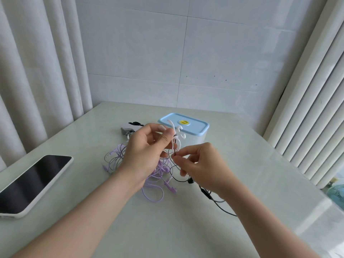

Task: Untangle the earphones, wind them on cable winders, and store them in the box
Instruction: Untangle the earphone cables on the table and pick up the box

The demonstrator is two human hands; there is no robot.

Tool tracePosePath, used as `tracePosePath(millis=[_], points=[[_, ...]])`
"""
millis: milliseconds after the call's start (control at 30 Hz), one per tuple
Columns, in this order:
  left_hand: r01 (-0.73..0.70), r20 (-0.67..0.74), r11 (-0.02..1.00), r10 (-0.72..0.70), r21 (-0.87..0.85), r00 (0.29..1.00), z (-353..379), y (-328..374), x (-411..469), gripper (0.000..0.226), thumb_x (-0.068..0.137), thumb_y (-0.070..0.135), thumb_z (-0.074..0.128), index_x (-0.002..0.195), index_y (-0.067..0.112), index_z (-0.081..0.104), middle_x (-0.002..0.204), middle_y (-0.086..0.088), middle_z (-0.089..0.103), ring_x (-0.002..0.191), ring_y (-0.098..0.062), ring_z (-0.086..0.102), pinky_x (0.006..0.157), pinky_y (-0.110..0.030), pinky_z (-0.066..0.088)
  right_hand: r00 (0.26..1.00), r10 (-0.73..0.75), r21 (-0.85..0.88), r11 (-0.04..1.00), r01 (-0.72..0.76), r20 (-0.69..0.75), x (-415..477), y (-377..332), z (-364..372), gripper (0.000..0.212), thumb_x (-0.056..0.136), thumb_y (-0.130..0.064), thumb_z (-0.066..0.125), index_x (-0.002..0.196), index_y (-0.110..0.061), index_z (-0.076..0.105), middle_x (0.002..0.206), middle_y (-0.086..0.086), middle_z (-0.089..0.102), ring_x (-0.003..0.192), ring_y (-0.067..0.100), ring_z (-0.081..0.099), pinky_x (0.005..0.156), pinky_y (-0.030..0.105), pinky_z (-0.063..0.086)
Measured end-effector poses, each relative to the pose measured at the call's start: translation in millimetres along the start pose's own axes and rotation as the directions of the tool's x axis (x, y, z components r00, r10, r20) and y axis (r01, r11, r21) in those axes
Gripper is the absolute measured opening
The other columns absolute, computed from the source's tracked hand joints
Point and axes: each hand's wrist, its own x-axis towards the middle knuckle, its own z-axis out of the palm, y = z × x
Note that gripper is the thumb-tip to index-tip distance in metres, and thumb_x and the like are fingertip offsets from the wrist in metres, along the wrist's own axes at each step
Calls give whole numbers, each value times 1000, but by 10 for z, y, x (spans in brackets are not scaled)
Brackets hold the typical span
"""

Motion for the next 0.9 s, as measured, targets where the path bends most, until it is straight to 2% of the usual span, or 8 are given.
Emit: tracePosePath(millis=[267,367,467,533,633,733,800,900], points=[[-129,-150,976,156,177,976,-46,-48,35,18,94,25,78,94,12,66,79,-2,76,58,-15,64,57,-28,55,982,-183,-20,983,184,45,-49,-57,20,12,96,-25,72,88,-23,81,54,3,68,46,8,58,56,22,46],[-172,-59,946,195,275,979,-36,-97,34,17,93,25,79,96,15,66,86,-1,77,68,-15,71,66,-30,56,973,-232,67,971,231,3,-54,-92,-8,16,96,-23,70,85,-21,81,52,9,54,50,15,45,53,29,38],[-142,77,958,126,249,989,-25,-104,30,14,94,28,77,101,21,68,92,-2,78,84,-28,73,74,-43,59,962,-198,114,968,222,-187,-19,-87,-96,22,95,-16,64,78,-10,76,49,-9,44,48,8,35,50,21,32],[-97,178,971,58,219,982,-23,-83,16,14,94,30,75,105,23,70,93,-2,78,81,-25,70,70,-40,57,955,-173,120,971,206,-242,-6,-82,-135,23,96,-11,61,78,-3,72,46,-13,44,44,5,37,48,16,30],[-65,261,980,13,190,965,-13,-43,-9,16,95,28,74,110,22,71,94,-3,79,78,-13,66,67,-31,52,958,-158,125,974,191,-238,2,-84,-119,26,99,-12,59,79,-4,73,47,-16,48,46,4,41,49,16,32],[-74,263,984,29,162,964,-31,-26,-5,29,84,35,81,108,20,73,94,-4,77,80,-15,70,74,-25,56,975,-104,204,968,144,-195,4,-86,-115,28,99,-15,59,76,-11,74,51,-8,46,52,19,38,52,31,32],[-88,267,978,36,187,963,-44,-27,2,29,82,34,84,106,22,74,92,-2,75,82,-21,72,77,-30,60,984,-78,229,967,114,-160,4,-83,-132,28,99,-18,61,75,-11,74,52,-3,41,54,21,33,53,35,28],[-147,316,937,42,316,948,-43,-33,-6,24,88,23,84,110,27,73,91,3,72,85,-26,70,73,-42,61,979,-34,206,976,76,-201,16,-66,-186,28,95,-21,67,75,-2,71,51,0,40,52,20,31,49,26,26]])
